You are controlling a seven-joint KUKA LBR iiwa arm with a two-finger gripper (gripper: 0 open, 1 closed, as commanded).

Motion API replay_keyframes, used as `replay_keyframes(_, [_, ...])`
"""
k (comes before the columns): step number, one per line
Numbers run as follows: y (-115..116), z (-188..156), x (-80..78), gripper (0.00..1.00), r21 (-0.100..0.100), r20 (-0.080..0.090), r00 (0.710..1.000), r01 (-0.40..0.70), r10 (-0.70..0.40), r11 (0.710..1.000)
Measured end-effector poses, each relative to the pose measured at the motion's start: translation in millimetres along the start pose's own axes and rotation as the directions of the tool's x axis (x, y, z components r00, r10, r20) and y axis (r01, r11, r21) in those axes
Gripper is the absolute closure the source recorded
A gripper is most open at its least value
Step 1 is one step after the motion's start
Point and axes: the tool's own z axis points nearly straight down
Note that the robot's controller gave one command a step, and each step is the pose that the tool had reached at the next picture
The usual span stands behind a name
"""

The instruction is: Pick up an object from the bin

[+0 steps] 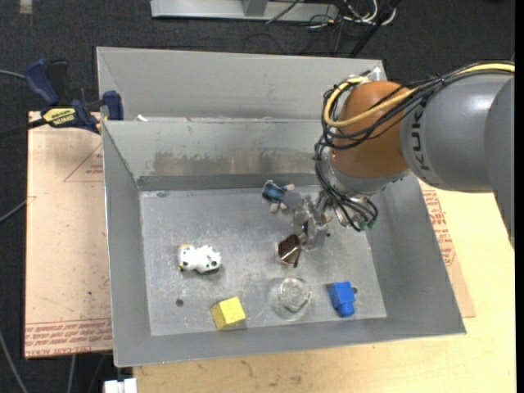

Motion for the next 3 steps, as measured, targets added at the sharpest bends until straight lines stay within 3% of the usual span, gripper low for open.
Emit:
replay_keyframes(1, [-1, -13, -2.4, 1.0, 0.002, 0.009, 1.0, 0.0, 0.0, 1.0])
replay_keyframes(3, [1, -40, 0.3, 1.0, -0.001, -0.001, 1.0, 0.0, 0.0, 1.0])
